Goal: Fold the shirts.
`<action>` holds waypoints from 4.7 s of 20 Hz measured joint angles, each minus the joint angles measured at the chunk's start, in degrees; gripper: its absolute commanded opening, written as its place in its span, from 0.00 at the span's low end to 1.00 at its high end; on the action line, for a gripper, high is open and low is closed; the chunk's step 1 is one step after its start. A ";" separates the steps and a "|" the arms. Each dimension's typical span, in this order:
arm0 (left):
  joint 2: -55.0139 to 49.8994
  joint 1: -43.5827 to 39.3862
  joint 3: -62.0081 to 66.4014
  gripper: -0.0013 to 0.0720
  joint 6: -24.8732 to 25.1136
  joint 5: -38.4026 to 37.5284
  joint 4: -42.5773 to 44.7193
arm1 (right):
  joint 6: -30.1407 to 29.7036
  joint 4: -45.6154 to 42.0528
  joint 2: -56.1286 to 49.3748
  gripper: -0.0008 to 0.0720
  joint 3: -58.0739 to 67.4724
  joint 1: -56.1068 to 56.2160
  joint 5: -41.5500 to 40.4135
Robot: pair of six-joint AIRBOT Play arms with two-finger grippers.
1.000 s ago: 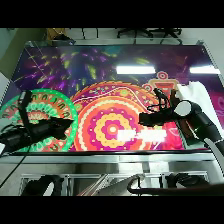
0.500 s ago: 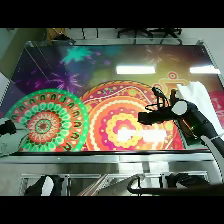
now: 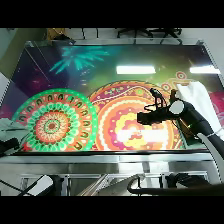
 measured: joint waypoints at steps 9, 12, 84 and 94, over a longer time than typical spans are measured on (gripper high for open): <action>-9.40 -3.41 13.90 0.03 -0.31 -3.10 -2.58 | -0.15 0.52 -0.26 0.04 0.00 0.00 -0.79; -6.49 -9.70 20.37 0.03 0.07 -5.55 -10.47 | -0.15 1.14 -0.26 0.04 0.00 0.00 -0.81; 25.27 -37.24 44.87 0.03 12.28 -12.98 -54.73 | -28.00 26.18 12.61 0.03 35.54 -11.69 -0.74; 23.63 -42.75 -2.05 0.03 12.76 -3.17 -51.91 | -17.55 17.94 2.01 0.03 5.88 -11.74 2.89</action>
